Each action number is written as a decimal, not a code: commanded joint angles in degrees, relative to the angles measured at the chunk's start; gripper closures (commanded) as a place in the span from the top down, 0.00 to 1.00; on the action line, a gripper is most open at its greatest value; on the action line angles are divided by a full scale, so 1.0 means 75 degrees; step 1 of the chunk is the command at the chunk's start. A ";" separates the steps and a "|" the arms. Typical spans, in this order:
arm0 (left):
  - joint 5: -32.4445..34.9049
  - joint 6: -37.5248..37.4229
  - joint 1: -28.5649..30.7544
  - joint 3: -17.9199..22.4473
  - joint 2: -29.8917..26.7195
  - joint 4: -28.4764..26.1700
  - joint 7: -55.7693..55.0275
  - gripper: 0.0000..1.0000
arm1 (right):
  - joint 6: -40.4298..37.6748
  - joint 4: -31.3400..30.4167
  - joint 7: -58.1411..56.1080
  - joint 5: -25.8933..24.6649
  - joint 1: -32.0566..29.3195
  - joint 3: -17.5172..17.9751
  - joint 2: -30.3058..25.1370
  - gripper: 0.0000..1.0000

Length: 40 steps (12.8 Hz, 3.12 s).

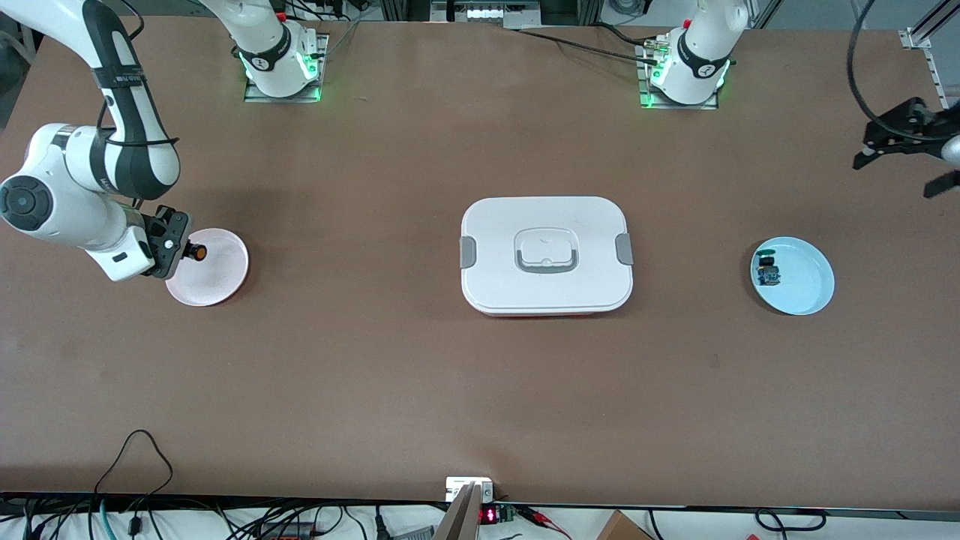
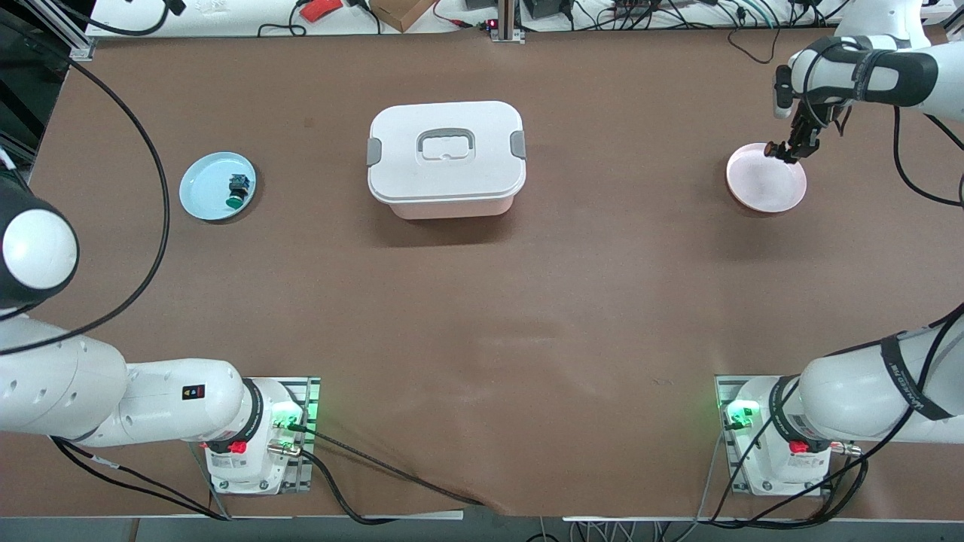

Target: Transfer orange switch to right arm and place

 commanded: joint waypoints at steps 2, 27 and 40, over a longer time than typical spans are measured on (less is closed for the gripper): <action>0.0489 0.0969 -0.0193 0.0127 -0.0470 -0.1694 -0.1474 1.00 | 0.0907 -0.0489 -0.0210 -0.0236 -0.0148 0.0048 0.0011 0.04; 0.0478 0.1571 -0.0885 0.0619 -0.0295 -0.2144 -0.2097 1.00 | 0.3149 -0.1299 -0.0491 -0.0342 -0.0429 0.0048 0.0154 1.00; 0.0443 0.1536 -0.0850 0.0607 -0.0142 -0.1792 -0.2062 1.00 | -0.0450 0.0377 0.6449 0.1604 0.0308 0.0048 -0.1089 1.00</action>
